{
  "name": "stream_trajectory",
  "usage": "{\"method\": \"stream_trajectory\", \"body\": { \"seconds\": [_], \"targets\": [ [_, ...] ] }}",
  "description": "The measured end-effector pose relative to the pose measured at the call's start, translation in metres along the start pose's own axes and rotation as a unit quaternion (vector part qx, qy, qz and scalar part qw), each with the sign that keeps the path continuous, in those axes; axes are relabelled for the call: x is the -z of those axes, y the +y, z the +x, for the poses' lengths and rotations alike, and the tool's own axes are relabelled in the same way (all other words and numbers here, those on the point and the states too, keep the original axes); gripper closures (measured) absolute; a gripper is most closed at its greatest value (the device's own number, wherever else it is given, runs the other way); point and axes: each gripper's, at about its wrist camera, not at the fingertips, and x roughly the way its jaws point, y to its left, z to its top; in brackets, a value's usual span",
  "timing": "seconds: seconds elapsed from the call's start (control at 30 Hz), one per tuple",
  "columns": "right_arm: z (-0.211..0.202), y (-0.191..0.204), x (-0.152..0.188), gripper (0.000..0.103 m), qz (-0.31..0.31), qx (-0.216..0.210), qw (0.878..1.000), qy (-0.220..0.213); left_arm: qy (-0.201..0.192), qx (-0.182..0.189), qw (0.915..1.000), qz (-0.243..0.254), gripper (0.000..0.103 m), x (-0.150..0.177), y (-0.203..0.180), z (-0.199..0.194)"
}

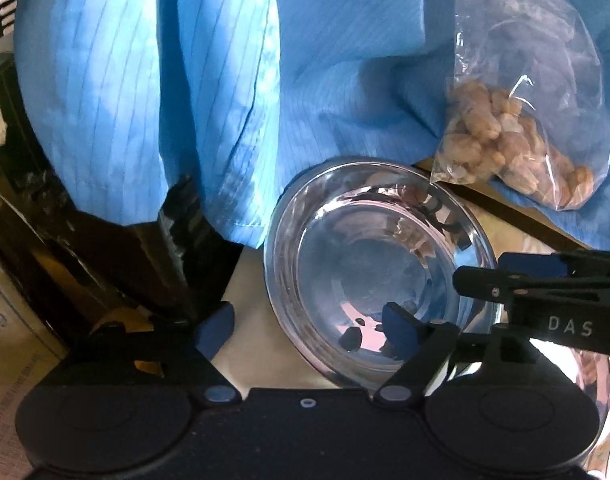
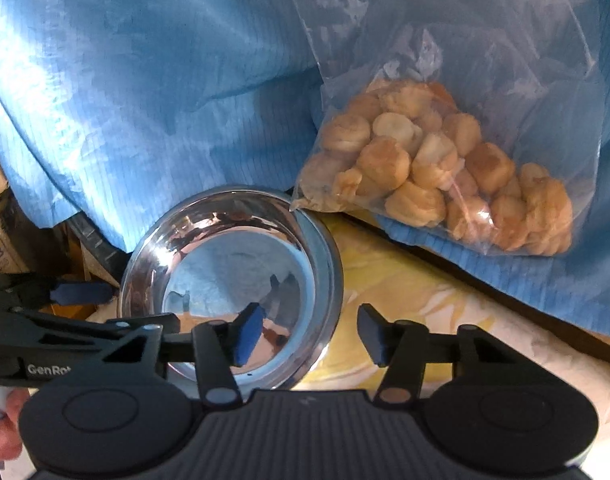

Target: Organize plates and bowls

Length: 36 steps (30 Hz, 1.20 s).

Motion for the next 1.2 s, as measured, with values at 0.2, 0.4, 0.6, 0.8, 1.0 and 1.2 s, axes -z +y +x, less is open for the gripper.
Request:
{"method": "stream_trajectory", "body": {
  "seconds": [0.2, 0.4, 0.6, 0.8, 1.0, 1.2],
  "targets": [
    [0.013, -0.002, 0.000, 0.071, 0.023, 0.003, 1.000, 0.015, -0.006, -0.011, 0.9999, -0.007, 0.051, 0.000, 0.003, 0.009],
    [0.011, -0.003, 0.002, 0.081, 0.033, 0.008, 0.999, 0.006, -0.023, -0.011, 0.9996, -0.011, 0.071, -0.002, 0.008, 0.014],
    [-0.009, -0.006, 0.003, 0.083, 0.042, 0.008, 0.999, -0.007, -0.037, -0.001, 0.9993, -0.006, 0.073, 0.005, 0.008, 0.007],
    [-0.042, -0.006, 0.007, 0.083, 0.045, 0.005, 0.999, -0.021, -0.057, 0.016, 0.9982, 0.005, 0.073, 0.019, 0.006, -0.016],
    [-0.075, -0.001, 0.023, 0.083, 0.046, -0.005, 0.998, -0.038, -0.075, 0.030, 0.9965, 0.020, 0.073, 0.044, 0.013, -0.043],
    [-0.102, 0.016, 0.052, 0.082, 0.039, -0.015, 0.998, -0.046, -0.072, 0.027, 0.9959, 0.048, 0.073, 0.080, 0.021, -0.070]
  ]
}}
